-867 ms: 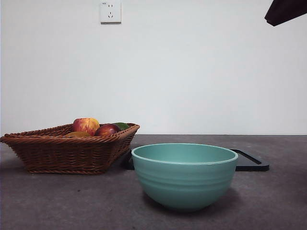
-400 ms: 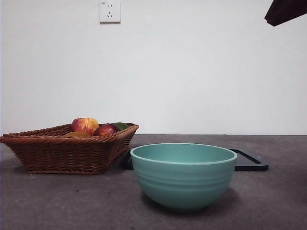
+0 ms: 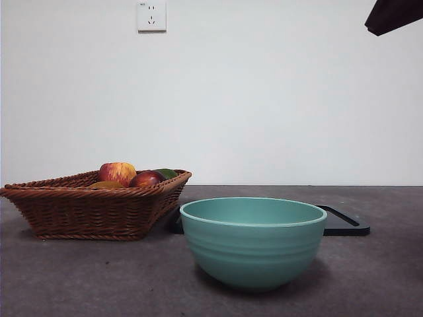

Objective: Pick up the wifruite, put it on the bowl, pick up the plate, put it on desk

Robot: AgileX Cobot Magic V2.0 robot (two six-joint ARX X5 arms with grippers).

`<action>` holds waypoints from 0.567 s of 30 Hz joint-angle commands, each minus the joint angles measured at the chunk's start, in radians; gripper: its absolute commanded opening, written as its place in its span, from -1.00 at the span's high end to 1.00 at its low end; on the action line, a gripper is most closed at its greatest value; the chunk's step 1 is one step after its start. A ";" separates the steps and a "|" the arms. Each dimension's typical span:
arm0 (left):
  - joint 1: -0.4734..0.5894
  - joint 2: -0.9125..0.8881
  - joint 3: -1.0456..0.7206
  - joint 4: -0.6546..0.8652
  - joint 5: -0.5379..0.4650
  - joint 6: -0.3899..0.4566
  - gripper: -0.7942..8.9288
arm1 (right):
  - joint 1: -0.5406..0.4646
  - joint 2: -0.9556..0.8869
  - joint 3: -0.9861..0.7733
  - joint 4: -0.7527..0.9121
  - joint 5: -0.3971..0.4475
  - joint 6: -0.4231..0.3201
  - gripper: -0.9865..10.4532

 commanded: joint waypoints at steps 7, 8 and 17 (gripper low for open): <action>0.003 -0.002 -0.051 0.006 -0.005 -0.010 0.82 | 0.008 0.005 0.016 0.010 0.000 -0.011 0.82; 0.003 -0.002 -0.054 0.006 -0.005 -0.011 0.82 | 0.008 0.005 0.016 0.010 0.000 -0.011 0.82; 0.003 -0.002 -0.064 -0.042 -0.005 -0.023 0.82 | 0.008 0.005 0.016 0.010 0.000 -0.011 0.82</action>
